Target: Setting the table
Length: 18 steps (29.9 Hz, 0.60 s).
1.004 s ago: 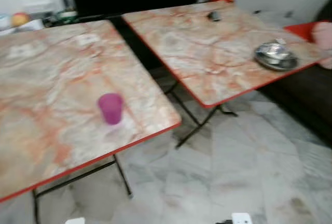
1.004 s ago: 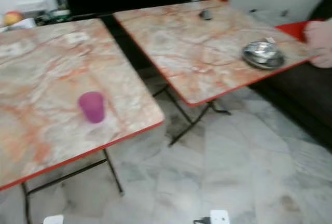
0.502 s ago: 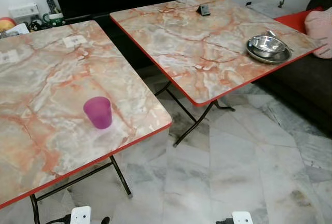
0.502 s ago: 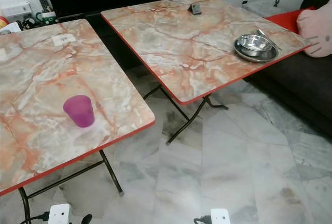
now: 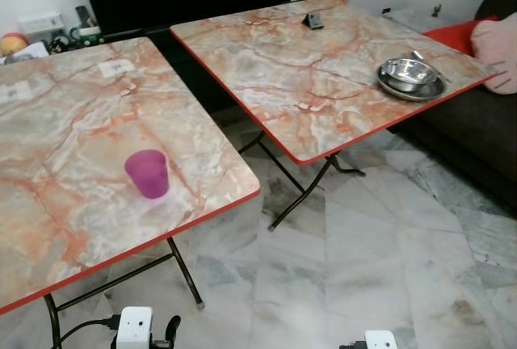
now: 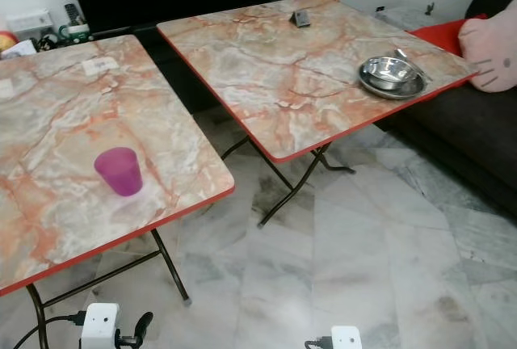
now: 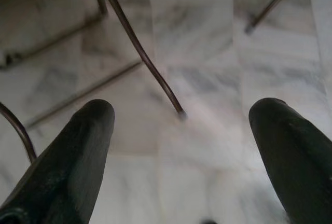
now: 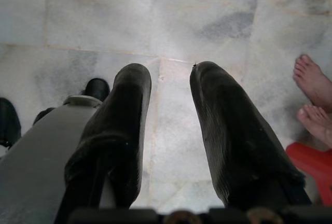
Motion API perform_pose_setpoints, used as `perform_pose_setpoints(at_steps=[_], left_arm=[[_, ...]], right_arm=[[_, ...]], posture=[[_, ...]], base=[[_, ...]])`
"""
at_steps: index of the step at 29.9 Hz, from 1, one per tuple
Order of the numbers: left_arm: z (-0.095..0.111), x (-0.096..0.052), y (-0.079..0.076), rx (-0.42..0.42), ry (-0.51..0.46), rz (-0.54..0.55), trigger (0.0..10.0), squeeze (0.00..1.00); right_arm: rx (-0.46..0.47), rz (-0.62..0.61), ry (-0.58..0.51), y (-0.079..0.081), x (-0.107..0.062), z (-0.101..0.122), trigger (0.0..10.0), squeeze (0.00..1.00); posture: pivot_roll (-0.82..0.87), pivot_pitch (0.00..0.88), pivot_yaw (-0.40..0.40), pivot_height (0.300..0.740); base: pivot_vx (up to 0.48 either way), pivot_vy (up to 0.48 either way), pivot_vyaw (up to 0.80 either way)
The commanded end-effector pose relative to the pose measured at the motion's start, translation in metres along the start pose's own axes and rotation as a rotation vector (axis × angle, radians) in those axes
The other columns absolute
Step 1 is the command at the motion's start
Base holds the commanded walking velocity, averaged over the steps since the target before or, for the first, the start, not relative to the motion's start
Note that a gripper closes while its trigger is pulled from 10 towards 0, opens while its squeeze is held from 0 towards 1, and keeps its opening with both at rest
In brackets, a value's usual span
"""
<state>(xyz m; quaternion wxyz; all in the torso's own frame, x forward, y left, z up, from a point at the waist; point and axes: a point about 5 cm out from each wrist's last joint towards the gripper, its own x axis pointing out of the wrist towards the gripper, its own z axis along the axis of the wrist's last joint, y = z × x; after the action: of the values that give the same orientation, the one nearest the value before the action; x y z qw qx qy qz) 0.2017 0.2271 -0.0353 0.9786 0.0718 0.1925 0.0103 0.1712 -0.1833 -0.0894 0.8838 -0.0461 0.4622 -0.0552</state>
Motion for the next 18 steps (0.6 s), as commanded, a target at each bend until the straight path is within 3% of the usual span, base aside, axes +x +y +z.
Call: perform_pose_setpoints(at_steps=[1, 7, 8, 15, 18], left_arm=[[0.007, -0.001, 0.0, 0.022, -0.052, -0.02, 10.0, 0.0], [0.022, -0.019, 0.007, 0.056, -0.185, -0.03, 10.0, 0.0], [0.026, -0.028, 0.007, 0.093, -0.217, -0.061, 10.0, 0.0], [0.032, -0.045, 0.008, 0.129, -0.258, -0.088, 10.0, 0.0], [0.047, -0.054, 0.01, 0.126, -0.313, -0.077, 10.0, 0.0]], right_arm=[[0.001, -0.003, 0.01, -0.002, -0.001, -0.005, 10.0, 0.0], [-0.007, -0.003, 0.012, -0.003, -0.001, -0.005, 10.0, 0.0], [-0.01, -0.003, 0.012, -0.004, -0.001, -0.005, 10.0, 0.0], [-0.016, -0.002, 0.012, -0.005, -0.001, -0.004, 10.0, 0.0], [-0.021, -0.001, 0.011, -0.006, 0.0, -0.003, 10.0, 0.0]], posture=[[0.06, 0.103, -0.016, 0.74], [0.07, 0.112, -0.021, 0.74], [0.07, 0.112, -0.022, 0.74], [0.08, 0.114, -0.026, 0.74], [0.08, 0.113, -0.03, 0.74]], base=[[0.0, 0.0, 0.0], [0.0, 0.0, 0.0], [0.0, 0.0, 0.0], [0.0, 0.0, 0.0], [0.0, 0.0, 0.0]])
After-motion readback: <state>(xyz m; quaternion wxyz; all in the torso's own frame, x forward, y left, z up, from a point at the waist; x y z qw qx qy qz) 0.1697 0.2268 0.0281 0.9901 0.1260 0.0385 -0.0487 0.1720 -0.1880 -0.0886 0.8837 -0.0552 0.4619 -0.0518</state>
